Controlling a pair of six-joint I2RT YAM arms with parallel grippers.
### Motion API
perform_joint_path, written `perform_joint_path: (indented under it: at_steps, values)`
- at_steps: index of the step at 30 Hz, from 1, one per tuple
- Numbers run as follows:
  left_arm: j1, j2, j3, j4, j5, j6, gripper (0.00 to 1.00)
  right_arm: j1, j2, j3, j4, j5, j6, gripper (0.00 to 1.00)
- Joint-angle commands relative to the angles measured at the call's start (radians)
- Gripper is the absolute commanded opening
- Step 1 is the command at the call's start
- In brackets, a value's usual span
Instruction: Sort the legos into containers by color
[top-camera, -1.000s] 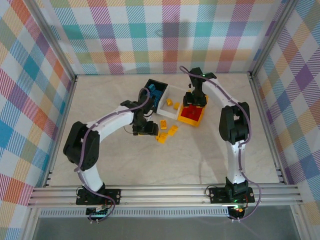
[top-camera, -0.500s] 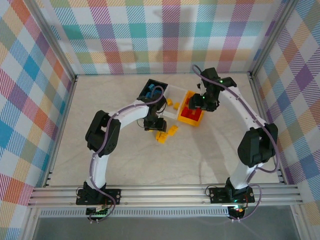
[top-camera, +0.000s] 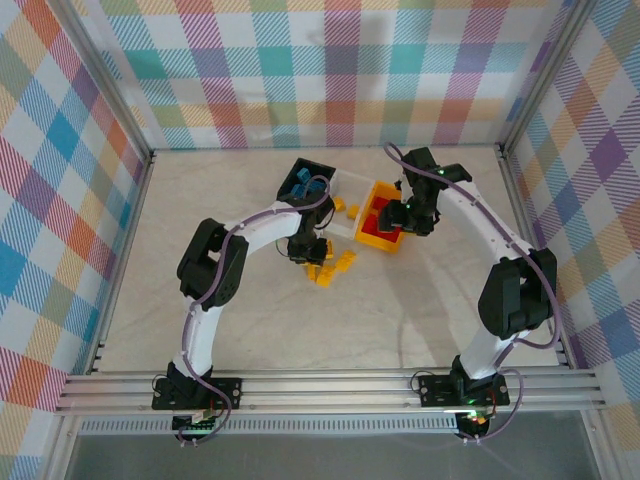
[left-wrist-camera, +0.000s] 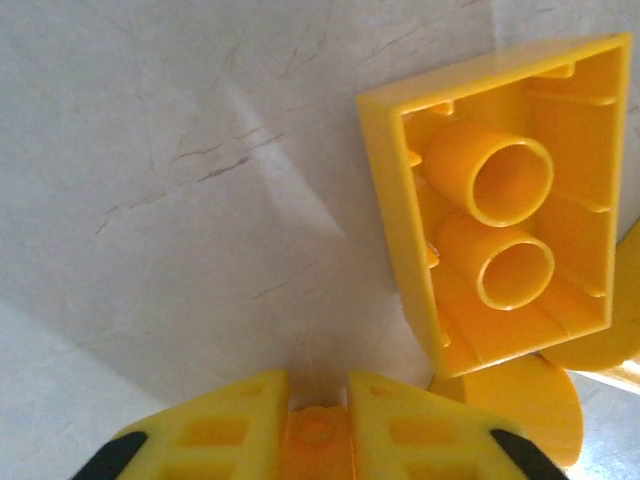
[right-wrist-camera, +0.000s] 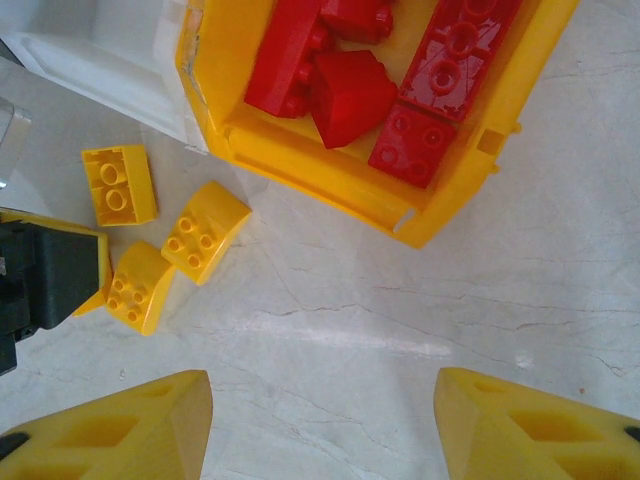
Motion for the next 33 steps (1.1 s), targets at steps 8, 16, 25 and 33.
perform_joint_path:
  at_steps: [8, 16, 25, 33]
  values:
    - [0.032, -0.063, 0.043, -0.099, 0.004, -0.012, 0.12, 0.003, -0.071, -0.043, 0.019, -0.033, 0.036, 0.61]
    - [0.121, -0.027, 0.32, -0.149, 0.07, -0.043, 0.13, 0.003, -0.191, -0.194, 0.105, -0.134, 0.128, 0.61]
    - [0.139, 0.294, 0.85, -0.176, 0.135, -0.117, 0.17, 0.004, -0.225, -0.219, 0.098, -0.156, 0.151, 0.62]
    - [0.127, 0.388, 0.952, -0.103, 0.191, -0.185, 0.31, 0.005, -0.188, -0.183, 0.104, -0.177, 0.155, 0.63]
